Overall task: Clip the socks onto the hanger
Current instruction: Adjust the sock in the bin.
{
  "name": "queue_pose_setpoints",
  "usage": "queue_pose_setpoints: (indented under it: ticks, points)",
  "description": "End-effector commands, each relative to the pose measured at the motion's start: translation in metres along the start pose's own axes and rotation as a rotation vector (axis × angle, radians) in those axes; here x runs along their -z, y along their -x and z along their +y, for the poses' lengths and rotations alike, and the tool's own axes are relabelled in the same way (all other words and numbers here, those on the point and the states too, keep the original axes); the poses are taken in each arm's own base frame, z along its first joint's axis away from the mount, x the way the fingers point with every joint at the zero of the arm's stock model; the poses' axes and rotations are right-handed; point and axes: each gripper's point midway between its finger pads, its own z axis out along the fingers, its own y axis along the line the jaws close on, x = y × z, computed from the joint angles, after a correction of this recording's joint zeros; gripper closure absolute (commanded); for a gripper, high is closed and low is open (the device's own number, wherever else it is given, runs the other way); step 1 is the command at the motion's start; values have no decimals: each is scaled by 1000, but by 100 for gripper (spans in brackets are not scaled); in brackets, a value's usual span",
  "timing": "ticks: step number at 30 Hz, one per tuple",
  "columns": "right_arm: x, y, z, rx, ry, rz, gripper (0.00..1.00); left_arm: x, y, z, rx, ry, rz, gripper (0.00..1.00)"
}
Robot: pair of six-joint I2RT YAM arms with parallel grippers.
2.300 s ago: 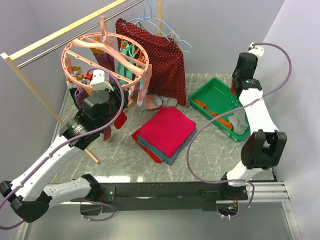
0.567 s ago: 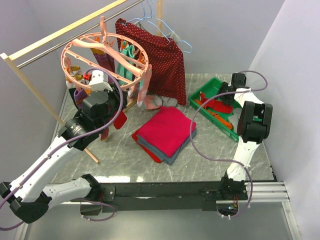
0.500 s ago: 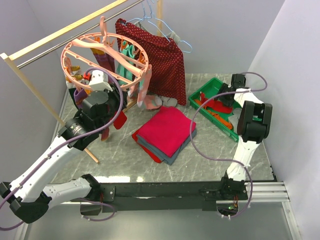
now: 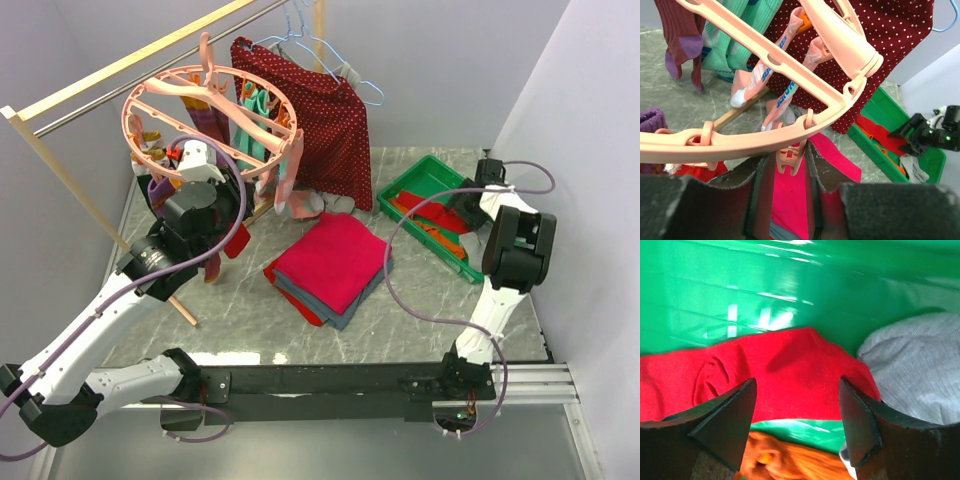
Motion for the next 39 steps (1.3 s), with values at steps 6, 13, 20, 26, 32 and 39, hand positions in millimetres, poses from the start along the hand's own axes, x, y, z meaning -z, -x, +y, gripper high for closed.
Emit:
queue_pose_setpoints:
  ticks: [6,13,20,26,32,39]
  points:
    - [44,32,-35,-59,-79,-198,26,7,15,-3,10,-21,-40,99]
    - [79,51,61,305,130,-310,27,7,15,-4,8,-23,-39,99]
    - [51,10,111,641,153,-157,30,7,16,-5,6,-23,-38,99]
    - [29,-22,119,769,148,-37,32,5,13,-6,4,-27,-35,99]
    - [10,-43,114,799,127,38,33,5,13,-4,-4,-24,-36,99]
    - [1,-41,113,786,105,25,51,5,12,-4,-6,-21,-31,99]
